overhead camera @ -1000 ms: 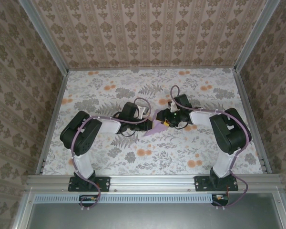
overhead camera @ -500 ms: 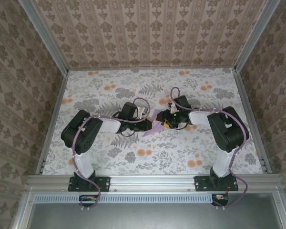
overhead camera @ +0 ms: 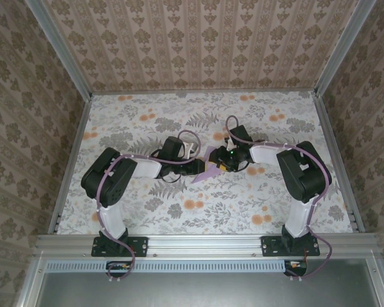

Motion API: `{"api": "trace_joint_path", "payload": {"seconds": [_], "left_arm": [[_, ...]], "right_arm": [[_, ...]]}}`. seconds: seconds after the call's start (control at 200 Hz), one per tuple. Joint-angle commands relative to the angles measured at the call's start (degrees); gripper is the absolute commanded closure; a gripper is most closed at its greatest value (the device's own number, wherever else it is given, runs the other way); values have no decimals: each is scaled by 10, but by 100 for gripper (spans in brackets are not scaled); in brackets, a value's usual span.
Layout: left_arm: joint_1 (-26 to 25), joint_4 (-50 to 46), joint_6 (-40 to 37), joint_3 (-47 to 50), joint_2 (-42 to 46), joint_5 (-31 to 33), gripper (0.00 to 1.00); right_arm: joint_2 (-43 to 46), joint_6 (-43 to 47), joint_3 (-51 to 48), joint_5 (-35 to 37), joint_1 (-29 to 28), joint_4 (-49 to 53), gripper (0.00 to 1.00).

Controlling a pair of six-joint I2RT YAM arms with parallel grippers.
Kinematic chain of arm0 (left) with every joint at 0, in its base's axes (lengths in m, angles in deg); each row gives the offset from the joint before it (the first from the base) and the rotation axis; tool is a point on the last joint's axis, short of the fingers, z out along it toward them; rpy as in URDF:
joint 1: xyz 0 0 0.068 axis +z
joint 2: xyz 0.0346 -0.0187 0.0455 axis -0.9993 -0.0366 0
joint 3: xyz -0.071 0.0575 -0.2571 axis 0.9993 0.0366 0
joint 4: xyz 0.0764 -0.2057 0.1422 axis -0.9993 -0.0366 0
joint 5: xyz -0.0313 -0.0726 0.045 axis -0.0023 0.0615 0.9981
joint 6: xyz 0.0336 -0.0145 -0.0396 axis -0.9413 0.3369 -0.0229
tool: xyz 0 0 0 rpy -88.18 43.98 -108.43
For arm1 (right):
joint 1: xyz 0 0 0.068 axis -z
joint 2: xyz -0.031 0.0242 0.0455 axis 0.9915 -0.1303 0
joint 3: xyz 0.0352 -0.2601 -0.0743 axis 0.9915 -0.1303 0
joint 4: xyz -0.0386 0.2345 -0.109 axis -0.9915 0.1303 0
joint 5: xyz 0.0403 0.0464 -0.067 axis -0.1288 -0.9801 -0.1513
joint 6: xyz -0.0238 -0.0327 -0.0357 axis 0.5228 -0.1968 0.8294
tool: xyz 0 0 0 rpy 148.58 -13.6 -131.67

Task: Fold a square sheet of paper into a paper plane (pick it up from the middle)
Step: Fourth fold the wing at the center of the table.

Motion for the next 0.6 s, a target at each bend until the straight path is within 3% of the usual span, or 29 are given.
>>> {"api": "trace_joint_path", "payload": {"seconds": [0.0, 0.1, 0.255, 0.595], "left_arm": [[10, -18, -12, 17, 54, 26, 65], [18, -35, -9, 33, 86, 58, 58], [15, -39, -2, 41, 114, 78, 58], [-22, -79, -36, -2, 93, 61, 72]], "right_arm": [[-33, 16, 6, 68, -5, 78, 47], [-38, 23, 19, 81, -9, 100, 46], [-51, 26, 33, 96, -15, 125, 43], [-70, 12, 46, 124, -19, 162, 41]]}}
